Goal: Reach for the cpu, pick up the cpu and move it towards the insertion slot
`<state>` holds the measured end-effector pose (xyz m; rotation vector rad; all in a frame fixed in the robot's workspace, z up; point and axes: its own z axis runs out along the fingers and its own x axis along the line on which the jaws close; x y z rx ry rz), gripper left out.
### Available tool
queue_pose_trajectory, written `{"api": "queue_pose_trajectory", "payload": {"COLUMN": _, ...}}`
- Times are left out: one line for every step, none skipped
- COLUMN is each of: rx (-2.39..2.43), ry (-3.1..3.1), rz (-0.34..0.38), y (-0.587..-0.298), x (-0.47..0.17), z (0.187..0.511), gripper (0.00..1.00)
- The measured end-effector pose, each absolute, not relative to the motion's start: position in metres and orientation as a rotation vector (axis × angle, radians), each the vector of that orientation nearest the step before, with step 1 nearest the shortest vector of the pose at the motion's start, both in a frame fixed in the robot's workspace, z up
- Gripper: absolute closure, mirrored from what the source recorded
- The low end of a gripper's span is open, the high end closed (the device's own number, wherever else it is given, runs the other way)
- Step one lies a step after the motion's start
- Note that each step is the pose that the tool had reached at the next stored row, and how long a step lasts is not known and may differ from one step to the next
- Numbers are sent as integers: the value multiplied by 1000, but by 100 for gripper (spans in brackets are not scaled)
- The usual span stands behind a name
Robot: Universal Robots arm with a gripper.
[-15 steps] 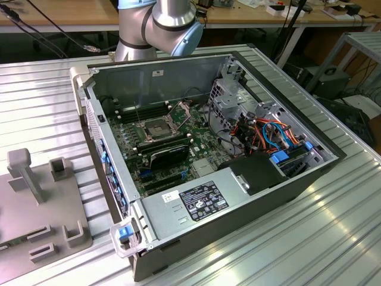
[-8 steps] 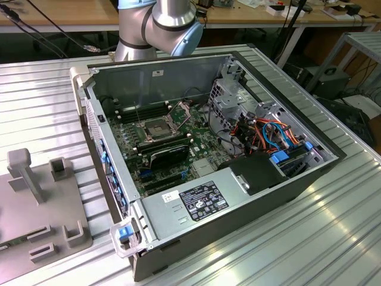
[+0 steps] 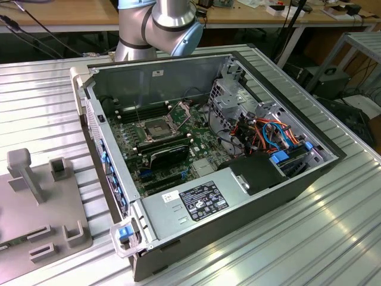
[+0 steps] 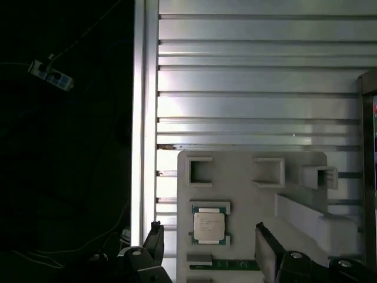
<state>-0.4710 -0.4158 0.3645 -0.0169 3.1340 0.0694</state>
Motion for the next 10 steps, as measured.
{"api": "queue_pose_trajectory", "payload": {"rx": -17, "ry": 3134, "rz": 70, "y": -416, "x": -471, "z": 364, "gripper": 28}}
{"api": "queue_pose_trajectory", "payload": {"rx": -17, "ry": 3134, "rz": 70, "y": -416, "x": -471, "z": 363, "gripper": 28}}
{"api": "queue_pose_trajectory", "payload": {"rx": -17, "ry": 3134, "rz": 70, "y": -416, "x": -471, "z": 362, "gripper": 28}}
{"api": "queue_pose_trajectory", "payload": {"rx": -17, "ry": 3134, "rz": 70, "y": -416, "x": -471, "z": 360, "gripper": 28}}
{"api": "queue_pose_trajectory", "payload": {"rx": -18, "ry": 3134, "rz": 69, "y": -416, "x": -471, "z": 358, "gripper": 28}}
{"api": "queue_pose_trajectory", "payload": {"rx": -18, "ry": 3134, "rz": 69, "y": -416, "x": -471, "z": 356, "gripper": 28}}
{"api": "queue_pose_trajectory", "payload": {"rx": -19, "ry": 3134, "rz": 69, "y": -416, "x": -471, "z": 354, "gripper": 28}}
{"api": "queue_pose_trajectory", "payload": {"rx": -19, "ry": 3134, "rz": 70, "y": -416, "x": -471, "z": 352, "gripper": 28}}
{"api": "queue_pose_trajectory", "payload": {"rx": -19, "ry": 3134, "rz": 70, "y": -416, "x": -471, "z": 351, "gripper": 28}}
{"api": "queue_pose_trajectory", "payload": {"rx": -19, "ry": 3134, "rz": 69, "y": -416, "x": -471, "z": 349, "gripper": 28}}
